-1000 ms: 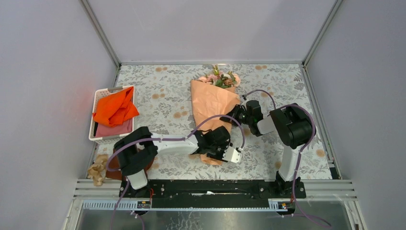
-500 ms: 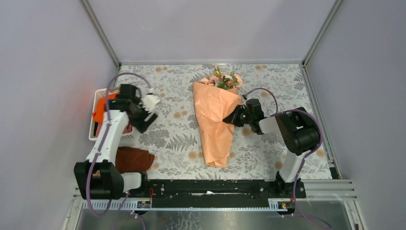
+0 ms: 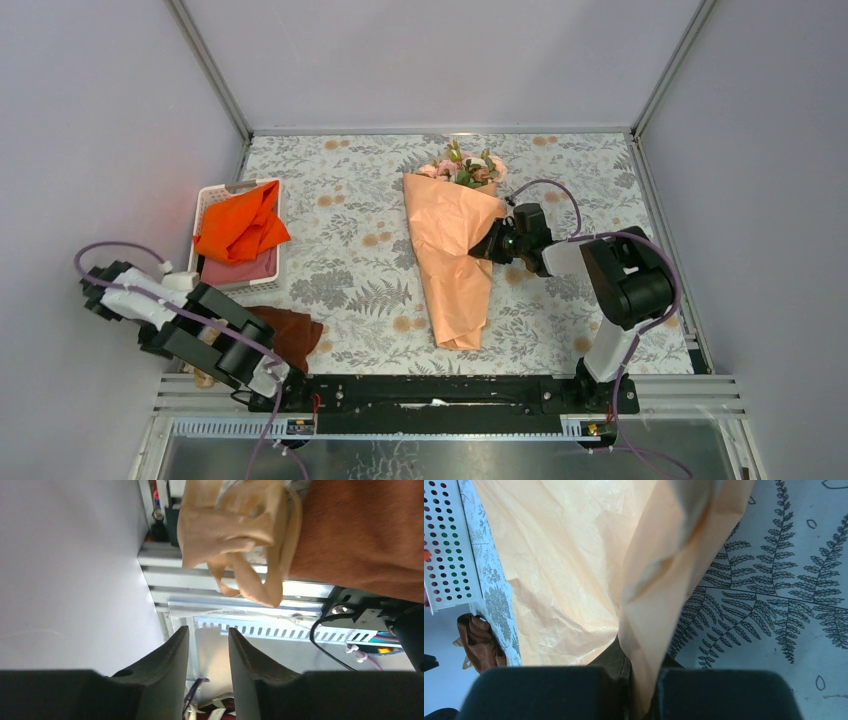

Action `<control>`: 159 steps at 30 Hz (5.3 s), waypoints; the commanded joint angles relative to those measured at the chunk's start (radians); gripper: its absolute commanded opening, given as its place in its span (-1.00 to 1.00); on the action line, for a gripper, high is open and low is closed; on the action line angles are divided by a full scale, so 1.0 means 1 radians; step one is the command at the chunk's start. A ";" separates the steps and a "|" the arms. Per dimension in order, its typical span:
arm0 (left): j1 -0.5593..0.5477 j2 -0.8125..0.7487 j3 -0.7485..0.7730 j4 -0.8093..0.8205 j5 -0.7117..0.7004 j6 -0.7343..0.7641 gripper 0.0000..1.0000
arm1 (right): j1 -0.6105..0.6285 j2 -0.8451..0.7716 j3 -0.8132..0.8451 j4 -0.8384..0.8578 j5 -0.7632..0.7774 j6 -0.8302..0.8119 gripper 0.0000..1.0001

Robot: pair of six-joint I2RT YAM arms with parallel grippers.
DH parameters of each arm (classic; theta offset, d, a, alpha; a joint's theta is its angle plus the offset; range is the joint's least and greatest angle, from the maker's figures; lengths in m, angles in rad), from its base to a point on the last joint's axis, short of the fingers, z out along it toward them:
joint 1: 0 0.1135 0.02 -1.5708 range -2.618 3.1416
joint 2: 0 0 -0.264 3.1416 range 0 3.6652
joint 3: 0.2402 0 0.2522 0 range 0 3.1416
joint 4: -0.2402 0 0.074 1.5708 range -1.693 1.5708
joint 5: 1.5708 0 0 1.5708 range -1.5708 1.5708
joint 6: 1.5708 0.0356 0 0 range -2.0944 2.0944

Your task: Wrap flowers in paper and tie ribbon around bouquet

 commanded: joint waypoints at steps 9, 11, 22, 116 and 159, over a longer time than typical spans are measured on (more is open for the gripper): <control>0.131 0.017 -0.055 0.212 0.219 -0.005 0.38 | 0.003 -0.002 -0.019 -0.109 0.068 -0.068 -1.00; 0.129 0.041 -0.068 0.213 0.224 0.040 0.38 | 0.004 0.000 -0.018 -0.108 0.067 -0.069 -1.00; 0.083 0.131 -0.106 0.177 0.205 0.128 0.20 | 0.004 0.002 -0.010 -0.112 0.068 -0.063 -1.00; -1.712 0.528 0.728 0.509 -0.159 -0.857 0.97 | -0.330 -0.266 0.204 -0.558 0.162 -0.226 -1.00; -1.857 0.452 0.206 0.491 0.012 -0.789 -1.00 | -0.345 -0.221 0.192 -0.539 0.152 -0.240 -1.00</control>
